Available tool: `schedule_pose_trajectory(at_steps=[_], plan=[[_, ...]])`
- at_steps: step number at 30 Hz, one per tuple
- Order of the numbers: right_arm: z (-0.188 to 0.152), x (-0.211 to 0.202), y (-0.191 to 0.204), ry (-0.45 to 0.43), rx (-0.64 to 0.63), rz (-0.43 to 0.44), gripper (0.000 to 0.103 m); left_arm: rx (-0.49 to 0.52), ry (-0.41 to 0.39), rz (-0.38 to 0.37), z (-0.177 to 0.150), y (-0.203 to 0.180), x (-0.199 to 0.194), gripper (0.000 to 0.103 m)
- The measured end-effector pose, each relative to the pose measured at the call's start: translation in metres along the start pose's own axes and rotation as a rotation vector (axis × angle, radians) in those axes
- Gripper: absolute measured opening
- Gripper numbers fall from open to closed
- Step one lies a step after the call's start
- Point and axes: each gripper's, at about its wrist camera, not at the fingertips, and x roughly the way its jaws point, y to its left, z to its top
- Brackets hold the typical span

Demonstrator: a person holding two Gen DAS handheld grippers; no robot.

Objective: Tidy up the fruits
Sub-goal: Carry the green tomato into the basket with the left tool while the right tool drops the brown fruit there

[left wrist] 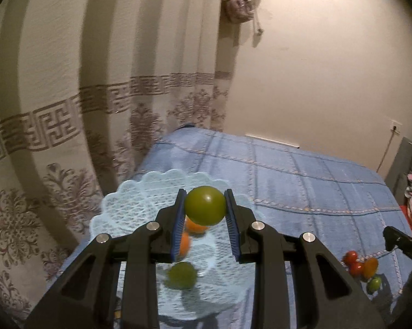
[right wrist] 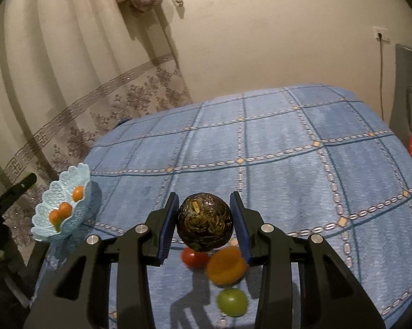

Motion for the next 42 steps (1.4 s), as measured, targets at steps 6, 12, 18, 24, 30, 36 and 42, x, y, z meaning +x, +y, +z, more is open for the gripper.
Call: schedule_pose_trajectory(at_steps=[6,12,18,24,30,36,42], plan=[[0.005,0.003,0.031,0.012,-0.026,0.058,0.039,-0.004,0.042,0.003,-0.008,0.016,0.009,0.028],[0.015,0.012,0.078,0.032,-0.072,0.143,0.039,-0.046,0.026,0.031,-0.011,0.031,0.009,0.062],[0.014,0.035,0.135,0.091,-0.13,0.234,0.039,-0.046,-0.028,0.124,-0.014,0.041,0.005,0.069],[0.006,0.062,0.184,0.166,-0.167,0.317,0.039,-0.083,-0.02,0.173,-0.021,0.053,0.013,0.073],[0.0,0.081,0.21,0.209,-0.191,0.352,0.04,-0.121,-0.025,0.168,-0.02,0.063,0.013,0.085],[0.0,0.089,0.214,0.221,-0.164,0.371,0.055,-0.148,-0.02,0.168,-0.02,0.069,0.012,0.086],[0.003,0.081,0.196,0.179,-0.134,0.322,0.055,-0.14,-0.021,0.153,-0.02,0.067,0.011,0.092]])
